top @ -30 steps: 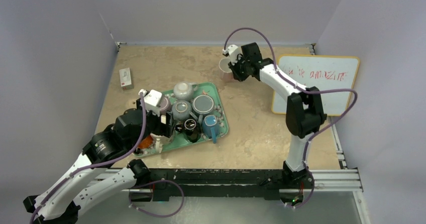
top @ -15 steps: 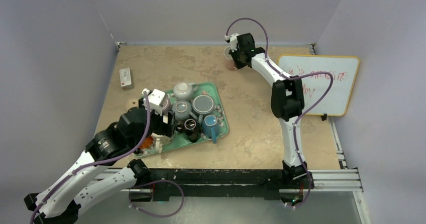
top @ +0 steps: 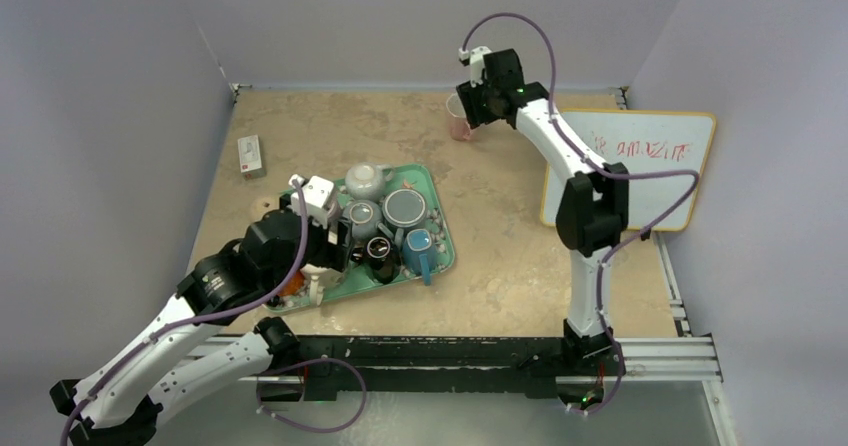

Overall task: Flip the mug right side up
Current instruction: Place the cup at the corner of the board, then turn over the cup on the tray.

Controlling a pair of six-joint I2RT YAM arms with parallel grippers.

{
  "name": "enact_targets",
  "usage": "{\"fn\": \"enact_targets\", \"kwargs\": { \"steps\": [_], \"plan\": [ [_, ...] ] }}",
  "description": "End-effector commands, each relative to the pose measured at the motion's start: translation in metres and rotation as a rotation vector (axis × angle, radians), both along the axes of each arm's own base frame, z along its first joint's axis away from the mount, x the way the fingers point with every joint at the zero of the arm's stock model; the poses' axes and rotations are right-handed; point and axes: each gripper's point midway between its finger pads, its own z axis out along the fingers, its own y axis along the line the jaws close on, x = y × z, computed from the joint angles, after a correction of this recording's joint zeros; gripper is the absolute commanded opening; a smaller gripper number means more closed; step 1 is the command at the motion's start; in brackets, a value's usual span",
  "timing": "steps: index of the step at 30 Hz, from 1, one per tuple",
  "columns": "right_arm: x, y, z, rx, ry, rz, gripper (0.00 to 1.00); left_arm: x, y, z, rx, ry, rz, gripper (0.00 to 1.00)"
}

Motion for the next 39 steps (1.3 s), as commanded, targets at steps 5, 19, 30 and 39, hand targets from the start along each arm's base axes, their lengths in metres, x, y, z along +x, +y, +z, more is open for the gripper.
{"fn": "enact_targets", "kwargs": {
  "steps": [5,19,30,39],
  "plan": [
    [-0.074,-0.008,0.089,0.250,-0.052,-0.143,0.61,0.014,-0.003,0.006,0.017,0.032,0.072,0.78],
    [-0.243,0.040,0.048,0.363,0.164,-0.103,0.53,0.014,-0.010,0.030,-0.055,-0.038,0.028,0.78],
    [-0.318,0.092,-0.004,0.327,0.252,-0.043,0.51,0.003,0.004,0.018,-0.085,-0.017,0.075,0.78],
    [-0.343,0.125,-0.019,0.276,0.240,0.000,0.50,-0.002,0.011,0.012,-0.077,-0.009,0.090,0.77]
  ]
}}
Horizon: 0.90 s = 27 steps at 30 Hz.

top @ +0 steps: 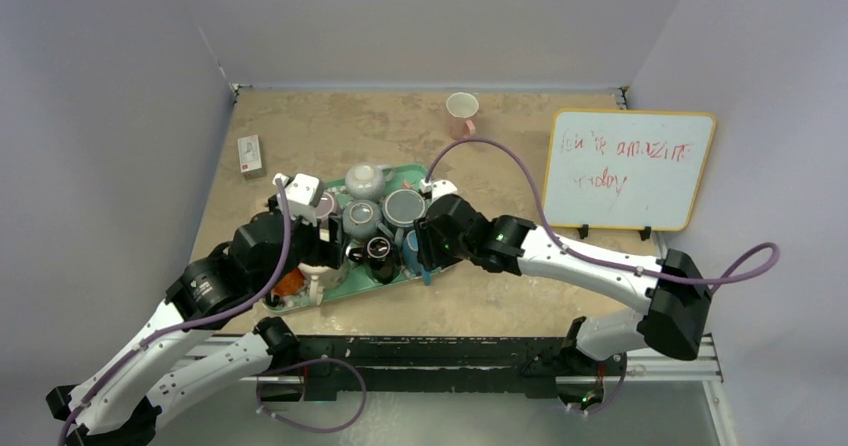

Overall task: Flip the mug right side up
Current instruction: Turn over the cup on the tray.

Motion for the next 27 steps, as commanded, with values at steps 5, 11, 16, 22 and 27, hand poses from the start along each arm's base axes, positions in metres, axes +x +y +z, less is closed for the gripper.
{"fn": "enact_targets", "kwargs": {
  "steps": [5,11,16,22,27],
  "plan": [
    [0.000,0.019,-0.023,-0.131,-0.030,-0.042,0.49,-0.003,0.011,-0.003,-0.015,-0.015,0.039,0.77],
    [0.007,0.017,-0.042,-0.242,-0.052,-0.082,0.46,-0.003,0.012,-0.001,-0.020,-0.023,0.042,0.77],
    [0.010,0.011,-0.054,-0.279,-0.049,-0.132,0.40,-0.003,0.012,-0.003,-0.016,-0.020,0.040,0.77],
    [0.014,0.016,-0.062,-0.286,-0.046,-0.147,0.38,-0.004,0.013,-0.003,-0.014,-0.021,0.040,0.77],
    [0.015,0.022,-0.066,-0.288,-0.040,-0.138,0.34,-0.004,0.013,-0.004,-0.011,-0.020,0.040,0.77]
  ]
}}
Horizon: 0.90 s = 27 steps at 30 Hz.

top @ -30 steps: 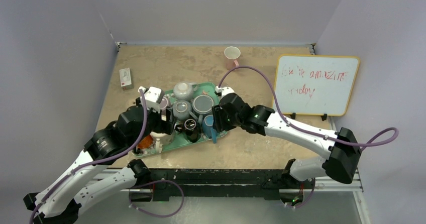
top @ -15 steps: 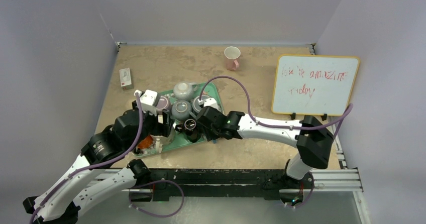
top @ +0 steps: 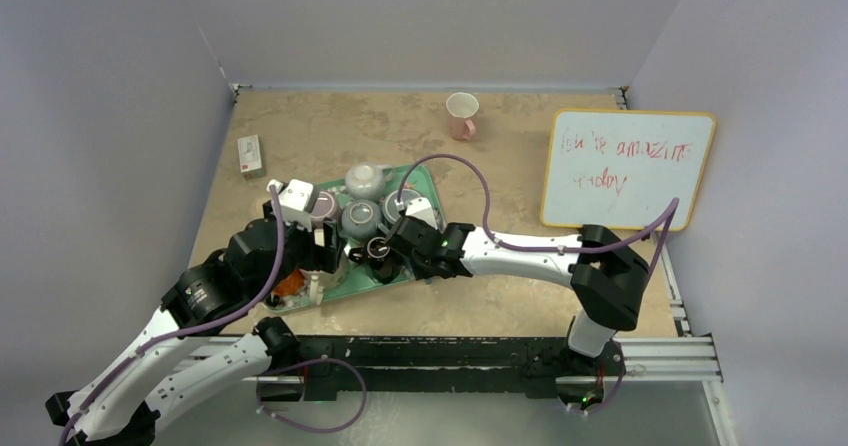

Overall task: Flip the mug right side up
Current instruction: Turn over the cup on the tray.

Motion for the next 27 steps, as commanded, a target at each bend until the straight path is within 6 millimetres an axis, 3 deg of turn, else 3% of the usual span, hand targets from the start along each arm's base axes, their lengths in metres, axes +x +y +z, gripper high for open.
{"fn": "enact_targets", "kwargs": {
  "steps": [1,9,13,16,18,27],
  "plan": [
    [0.011,0.012,0.010,0.022,-0.038,-0.025,0.32,0.002,0.003,0.002,-0.012,-0.012,0.025,0.77],
    [0.012,0.014,0.021,0.057,-0.055,-0.022,0.01,0.001,0.003,0.002,-0.020,-0.009,0.028,0.77],
    [0.005,0.015,0.023,0.088,-0.030,-0.008,0.00,0.001,0.002,0.002,-0.020,-0.002,0.025,0.77],
    [0.002,0.012,0.022,0.072,-0.011,-0.013,0.26,0.001,0.002,0.001,-0.017,0.001,0.024,0.77],
    [0.003,0.011,0.025,0.072,-0.015,-0.027,0.34,0.001,0.001,0.001,-0.019,0.002,0.023,0.77],
    [0.008,0.012,0.032,0.075,-0.038,-0.037,0.36,0.001,0.001,0.001,-0.021,0.002,0.025,0.77]
  ]
}}
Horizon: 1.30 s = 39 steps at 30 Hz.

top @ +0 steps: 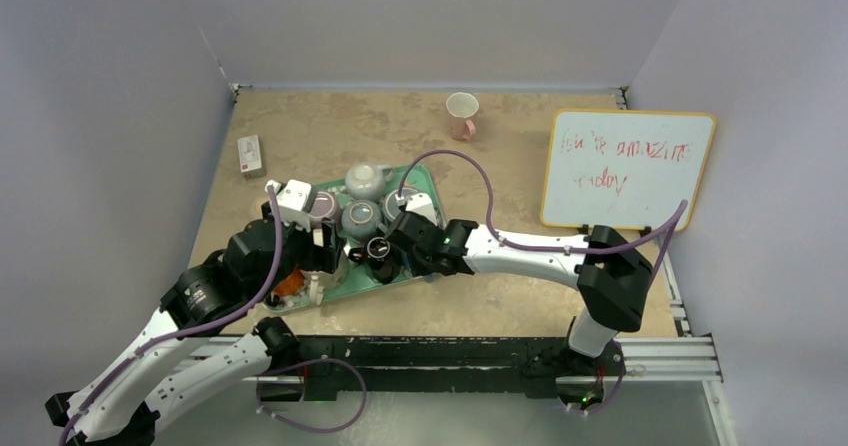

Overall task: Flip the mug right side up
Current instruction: Turn over the cup on the tray.

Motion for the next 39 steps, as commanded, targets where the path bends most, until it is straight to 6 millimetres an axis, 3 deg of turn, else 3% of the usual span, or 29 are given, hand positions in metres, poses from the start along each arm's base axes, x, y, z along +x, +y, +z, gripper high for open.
{"fn": "enact_targets", "kwargs": {
  "steps": [1,7,13,20,23,25,31,39],
  "plan": [
    [0.008,0.005,0.020,0.030,-0.039,-0.027,0.36,0.002,0.000,0.002,-0.013,-0.003,0.012,0.77],
    [0.010,0.008,0.013,0.005,-0.033,-0.024,0.34,0.001,0.000,0.001,-0.013,0.001,0.013,0.77],
    [0.016,0.007,0.013,-0.014,-0.060,-0.020,0.25,0.001,0.000,0.001,-0.017,0.002,0.012,0.77],
    [0.020,0.007,0.014,-0.027,-0.056,-0.017,0.25,0.000,-0.001,0.002,-0.031,0.003,0.014,0.77],
    [0.023,0.009,0.015,-0.030,-0.068,-0.003,0.11,0.000,0.000,0.004,-0.042,-0.003,0.018,0.77],
    [0.026,0.009,0.018,-0.026,-0.073,0.002,0.00,0.000,-0.002,0.004,-0.048,0.000,0.017,0.77],
    [0.037,0.004,0.049,0.074,-0.123,-0.022,0.00,-0.002,-0.012,0.007,-0.096,0.024,-0.002,0.77],
    [0.049,0.000,0.068,0.321,-0.128,-0.087,0.00,-0.011,-0.052,-0.001,-0.234,0.134,-0.108,0.77]
  ]
}}
